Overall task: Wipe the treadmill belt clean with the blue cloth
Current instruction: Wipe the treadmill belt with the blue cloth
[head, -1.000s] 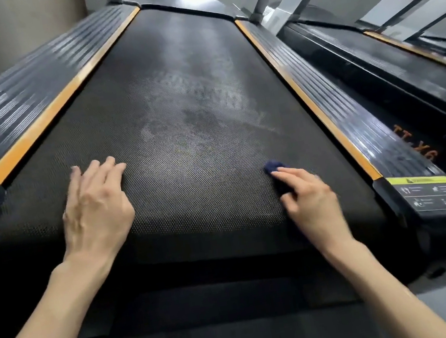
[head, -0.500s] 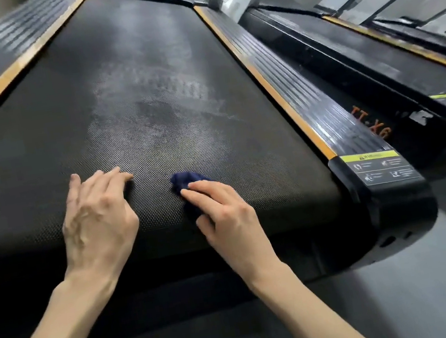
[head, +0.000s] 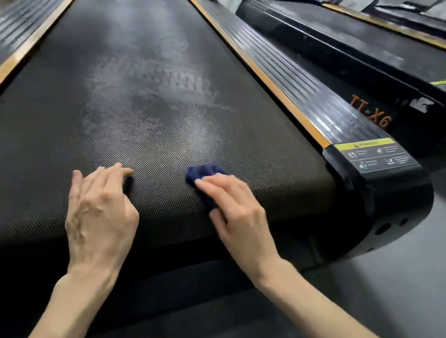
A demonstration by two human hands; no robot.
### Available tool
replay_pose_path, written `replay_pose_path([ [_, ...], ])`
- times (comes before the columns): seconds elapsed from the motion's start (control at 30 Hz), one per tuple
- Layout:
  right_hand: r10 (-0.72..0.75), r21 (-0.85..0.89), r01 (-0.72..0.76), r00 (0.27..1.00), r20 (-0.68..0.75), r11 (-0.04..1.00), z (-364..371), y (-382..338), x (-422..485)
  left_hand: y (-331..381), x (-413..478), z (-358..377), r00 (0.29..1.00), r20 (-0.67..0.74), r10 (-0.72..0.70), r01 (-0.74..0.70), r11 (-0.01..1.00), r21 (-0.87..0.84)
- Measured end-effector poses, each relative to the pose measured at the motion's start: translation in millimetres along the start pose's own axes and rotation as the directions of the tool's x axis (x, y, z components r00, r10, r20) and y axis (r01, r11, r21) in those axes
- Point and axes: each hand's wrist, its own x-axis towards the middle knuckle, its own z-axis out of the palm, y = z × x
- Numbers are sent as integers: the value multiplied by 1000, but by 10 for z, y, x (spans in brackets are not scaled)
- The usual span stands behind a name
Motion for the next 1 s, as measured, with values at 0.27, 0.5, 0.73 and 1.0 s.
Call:
replay_pose_path([
  [0.27,217,-73,-227,968,-126,971,-110,182,148,-275,-82,-249,999,-34,-28,28,1000,-12],
  [0.5,40,95,-40,999,-6,995,703,-952,239,-602,-154,-579,984,-116,-133,131,991,-24],
  [0.73,-265,77,255,949,171,964,1172,-1627,388,-928,-360,-805,966,-105,-237,238,971,-2],
  [1.0,21,-53,-18,998,54,998,837,-1235,441,-1142,-612,-1066,950,-135,-282,284,959,-9],
])
